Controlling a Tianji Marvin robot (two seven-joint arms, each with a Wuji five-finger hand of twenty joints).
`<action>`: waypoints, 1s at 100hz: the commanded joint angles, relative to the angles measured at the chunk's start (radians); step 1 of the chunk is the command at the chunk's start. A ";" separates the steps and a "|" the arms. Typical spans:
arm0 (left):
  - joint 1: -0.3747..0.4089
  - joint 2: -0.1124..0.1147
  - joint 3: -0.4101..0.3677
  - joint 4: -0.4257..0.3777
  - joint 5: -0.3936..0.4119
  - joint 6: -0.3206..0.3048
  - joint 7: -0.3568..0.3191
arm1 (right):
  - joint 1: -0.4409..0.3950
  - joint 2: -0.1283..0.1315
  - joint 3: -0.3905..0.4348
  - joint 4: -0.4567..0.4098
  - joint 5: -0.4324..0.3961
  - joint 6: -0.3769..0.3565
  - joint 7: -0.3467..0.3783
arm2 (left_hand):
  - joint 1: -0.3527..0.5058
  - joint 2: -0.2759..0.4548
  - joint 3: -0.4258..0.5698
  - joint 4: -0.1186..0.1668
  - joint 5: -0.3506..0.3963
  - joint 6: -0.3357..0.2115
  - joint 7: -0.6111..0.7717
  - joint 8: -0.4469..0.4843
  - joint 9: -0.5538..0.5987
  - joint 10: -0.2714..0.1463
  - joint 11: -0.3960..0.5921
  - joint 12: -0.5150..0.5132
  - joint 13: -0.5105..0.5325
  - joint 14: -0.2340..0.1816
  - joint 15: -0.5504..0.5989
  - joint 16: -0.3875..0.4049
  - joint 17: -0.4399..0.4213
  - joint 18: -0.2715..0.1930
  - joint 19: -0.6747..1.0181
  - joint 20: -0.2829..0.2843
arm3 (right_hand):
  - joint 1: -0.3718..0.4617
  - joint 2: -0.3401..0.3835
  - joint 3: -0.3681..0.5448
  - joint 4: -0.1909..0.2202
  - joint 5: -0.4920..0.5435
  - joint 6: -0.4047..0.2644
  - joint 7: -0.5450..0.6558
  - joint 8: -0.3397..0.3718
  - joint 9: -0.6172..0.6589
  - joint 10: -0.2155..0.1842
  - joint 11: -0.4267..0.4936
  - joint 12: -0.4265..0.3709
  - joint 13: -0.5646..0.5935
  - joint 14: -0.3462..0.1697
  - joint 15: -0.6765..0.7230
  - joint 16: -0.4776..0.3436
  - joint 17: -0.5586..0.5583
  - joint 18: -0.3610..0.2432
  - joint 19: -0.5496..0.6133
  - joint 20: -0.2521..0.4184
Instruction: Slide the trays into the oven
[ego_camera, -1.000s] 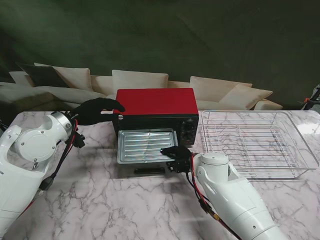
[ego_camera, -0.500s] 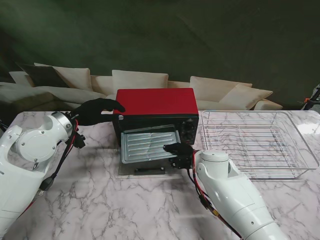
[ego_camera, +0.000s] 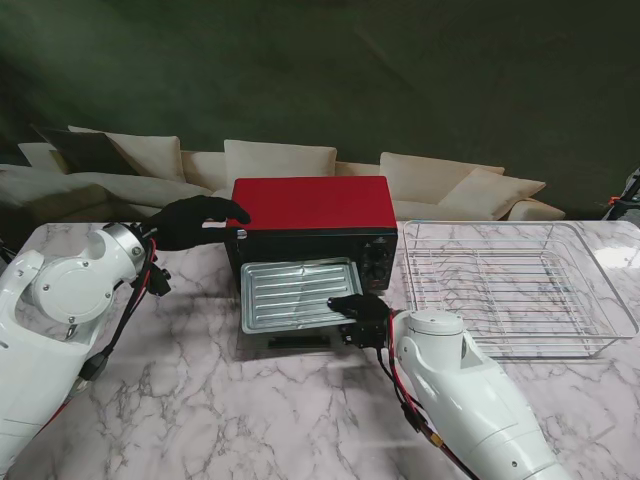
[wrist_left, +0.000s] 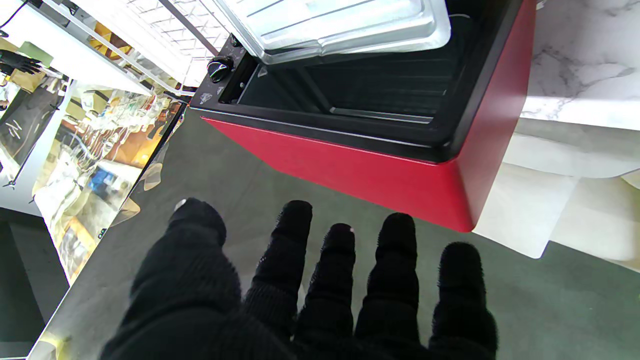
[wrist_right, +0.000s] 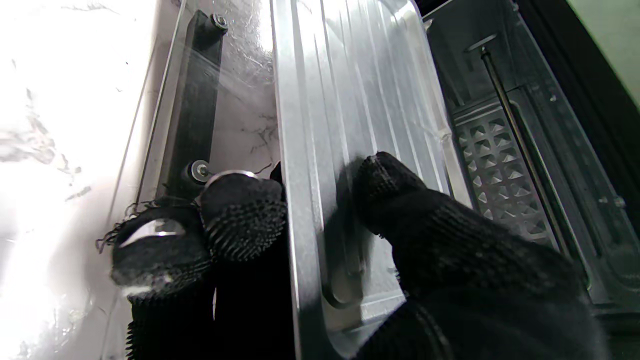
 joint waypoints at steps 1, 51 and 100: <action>0.000 -0.001 0.001 0.001 0.001 0.002 -0.013 | -0.021 -0.001 -0.006 0.023 0.001 0.012 -0.010 | 0.017 0.037 -0.023 -0.010 0.020 -0.019 0.007 0.008 -0.005 -0.009 -0.005 -0.006 -0.011 -0.012 -0.012 -0.003 -0.016 -0.012 -0.024 0.014 | 0.085 0.103 0.090 0.034 0.103 -0.140 0.074 0.059 0.026 -0.025 0.076 0.007 0.040 -0.020 0.016 0.010 -0.048 0.106 0.041 0.014; -0.006 -0.001 0.009 0.008 -0.002 0.004 -0.013 | -0.004 -0.012 -0.003 0.049 -0.002 0.008 -0.039 | 0.018 0.038 -0.023 -0.010 0.019 -0.017 0.007 0.008 -0.005 -0.010 -0.005 -0.006 -0.010 -0.011 -0.011 -0.003 -0.016 -0.014 -0.024 0.014 | 0.085 0.103 0.090 0.033 0.103 -0.139 0.072 0.059 0.025 -0.026 0.075 0.005 0.040 -0.021 0.013 0.009 -0.048 0.106 0.040 0.014; -0.010 -0.001 0.012 0.013 -0.006 0.001 -0.012 | 0.040 -0.045 -0.030 0.112 0.022 -0.031 -0.106 | 0.015 0.039 -0.025 -0.011 0.020 -0.017 0.007 0.008 -0.006 -0.009 -0.004 -0.006 -0.011 -0.011 -0.011 -0.003 -0.015 -0.014 -0.025 0.013 | 0.086 0.104 0.090 0.034 0.102 -0.143 0.076 0.061 0.022 -0.027 0.076 0.004 0.040 -0.019 0.008 0.008 -0.053 0.106 0.036 0.012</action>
